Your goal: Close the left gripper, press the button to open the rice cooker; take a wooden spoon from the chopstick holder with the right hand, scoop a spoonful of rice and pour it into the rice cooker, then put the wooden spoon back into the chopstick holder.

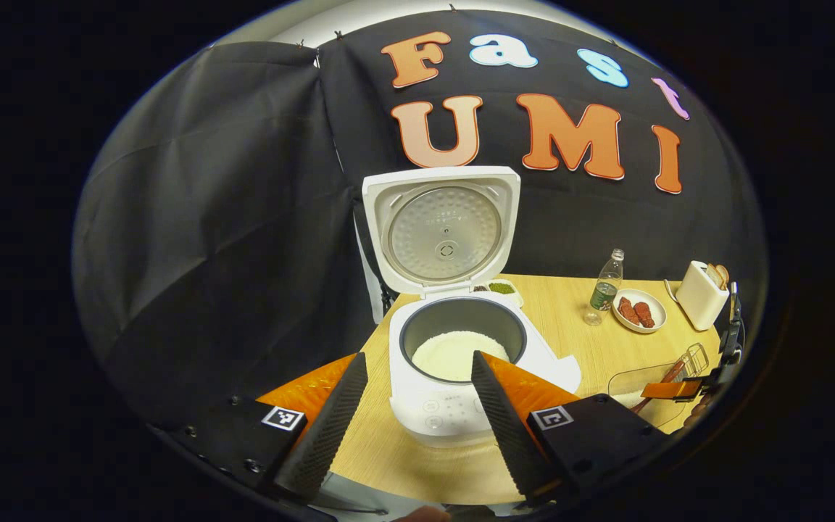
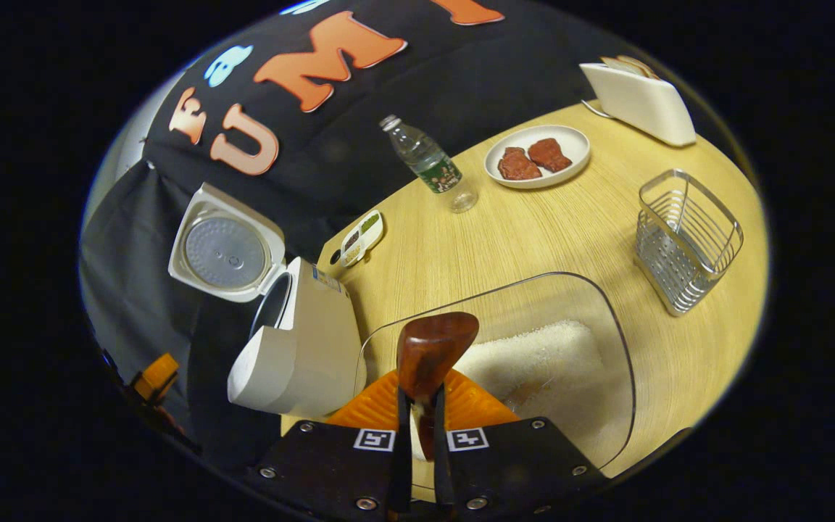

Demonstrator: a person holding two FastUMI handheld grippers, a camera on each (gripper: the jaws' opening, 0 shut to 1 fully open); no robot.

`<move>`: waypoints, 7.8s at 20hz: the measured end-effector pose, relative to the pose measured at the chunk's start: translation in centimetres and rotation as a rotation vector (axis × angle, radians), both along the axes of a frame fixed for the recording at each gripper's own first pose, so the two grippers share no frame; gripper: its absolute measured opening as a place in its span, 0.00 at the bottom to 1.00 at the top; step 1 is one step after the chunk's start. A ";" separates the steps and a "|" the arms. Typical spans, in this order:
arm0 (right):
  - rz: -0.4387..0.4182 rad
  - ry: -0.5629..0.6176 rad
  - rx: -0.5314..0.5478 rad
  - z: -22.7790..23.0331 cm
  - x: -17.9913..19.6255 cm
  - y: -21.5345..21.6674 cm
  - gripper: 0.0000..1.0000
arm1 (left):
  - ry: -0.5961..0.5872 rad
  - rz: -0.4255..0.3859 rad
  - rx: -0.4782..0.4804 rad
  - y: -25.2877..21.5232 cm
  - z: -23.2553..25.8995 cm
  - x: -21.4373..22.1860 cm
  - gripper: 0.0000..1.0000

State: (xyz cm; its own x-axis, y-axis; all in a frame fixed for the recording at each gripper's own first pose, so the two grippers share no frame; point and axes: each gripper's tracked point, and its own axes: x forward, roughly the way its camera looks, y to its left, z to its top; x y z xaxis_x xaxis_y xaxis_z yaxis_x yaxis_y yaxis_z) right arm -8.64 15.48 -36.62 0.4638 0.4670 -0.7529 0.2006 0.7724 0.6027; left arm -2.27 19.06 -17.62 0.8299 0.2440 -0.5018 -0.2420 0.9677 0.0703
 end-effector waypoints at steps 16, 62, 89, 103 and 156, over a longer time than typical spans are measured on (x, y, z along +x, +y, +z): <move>-0.399 -0.031 0.567 11.1 8.3 -4.1 0.12 | -0.138 0.007 -0.027 -1.6 3.3 2.5 0.98; 0.429 -0.723 -0.379 19.1 19.1 30.2 0.12 | -0.085 0.260 -0.002 19.2 -3.0 -2.3 0.99; 0.342 -0.894 -0.434 25.4 17.0 13.7 0.11 | -0.129 0.230 0.119 8.6 1.6 -2.7 0.98; -0.032 -0.583 -0.602 17.1 14.0 -18.1 0.12 | -0.132 0.007 0.100 -7.1 3.8 3.6 0.98; -0.415 -0.596 -0.689 26.5 3.3 -31.4 0.87 | 0.264 0.004 -0.181 1.1 6.3 29.3 0.99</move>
